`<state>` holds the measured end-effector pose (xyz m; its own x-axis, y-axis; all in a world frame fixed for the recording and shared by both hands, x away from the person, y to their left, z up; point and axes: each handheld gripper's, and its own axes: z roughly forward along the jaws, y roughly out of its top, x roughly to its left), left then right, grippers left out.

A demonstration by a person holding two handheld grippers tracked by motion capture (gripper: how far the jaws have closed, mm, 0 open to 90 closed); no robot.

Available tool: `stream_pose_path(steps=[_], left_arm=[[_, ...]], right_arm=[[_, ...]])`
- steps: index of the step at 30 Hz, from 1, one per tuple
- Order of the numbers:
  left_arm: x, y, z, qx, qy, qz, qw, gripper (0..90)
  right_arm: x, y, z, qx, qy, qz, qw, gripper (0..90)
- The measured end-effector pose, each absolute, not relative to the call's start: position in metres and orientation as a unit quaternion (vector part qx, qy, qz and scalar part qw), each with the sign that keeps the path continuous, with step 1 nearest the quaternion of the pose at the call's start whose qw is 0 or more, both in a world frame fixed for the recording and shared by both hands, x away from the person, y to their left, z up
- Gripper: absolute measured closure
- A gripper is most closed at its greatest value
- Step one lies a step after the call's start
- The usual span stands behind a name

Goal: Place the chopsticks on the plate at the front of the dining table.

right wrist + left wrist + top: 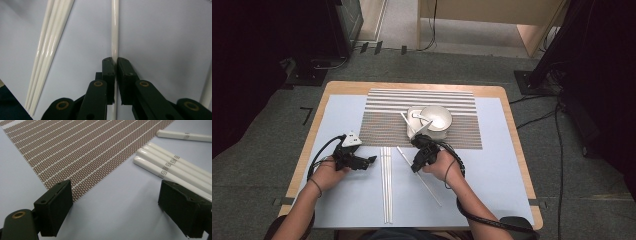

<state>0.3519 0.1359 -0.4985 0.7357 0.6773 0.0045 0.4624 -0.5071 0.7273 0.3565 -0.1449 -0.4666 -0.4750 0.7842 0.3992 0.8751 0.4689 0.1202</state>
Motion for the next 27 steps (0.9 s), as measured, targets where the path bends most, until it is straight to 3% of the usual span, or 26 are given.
stream_pose_path(steps=[27], left_arm=[[0.352,0.136,-0.498,0.856,0.333,0.146,0.368,11.7]], right_arm=[[0.367,-0.151,-0.452,-0.493,-0.842,-0.165,0.146,85.4]])
